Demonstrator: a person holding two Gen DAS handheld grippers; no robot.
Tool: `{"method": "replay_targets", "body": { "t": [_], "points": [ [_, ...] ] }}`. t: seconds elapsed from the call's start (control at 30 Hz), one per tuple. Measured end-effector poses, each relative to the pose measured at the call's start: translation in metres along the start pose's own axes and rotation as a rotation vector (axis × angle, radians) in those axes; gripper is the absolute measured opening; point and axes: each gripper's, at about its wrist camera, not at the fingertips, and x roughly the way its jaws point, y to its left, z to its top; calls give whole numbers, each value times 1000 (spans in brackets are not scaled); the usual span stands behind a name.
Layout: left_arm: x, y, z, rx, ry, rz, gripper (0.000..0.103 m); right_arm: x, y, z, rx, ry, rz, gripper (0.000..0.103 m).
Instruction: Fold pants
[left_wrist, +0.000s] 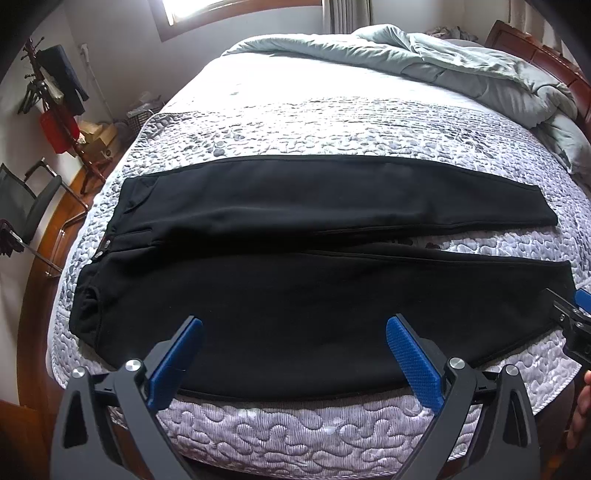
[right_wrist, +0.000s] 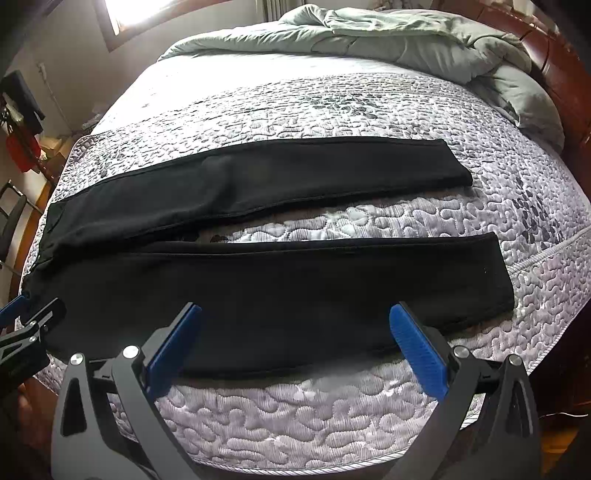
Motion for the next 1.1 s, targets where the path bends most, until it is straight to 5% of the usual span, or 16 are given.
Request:
{"method": "replay_targets", "body": {
  "t": [1.1],
  "points": [
    [5, -4, 3, 4, 11, -2, 99, 7, -2, -1, 20, 15, 32, 100]
  ]
}}
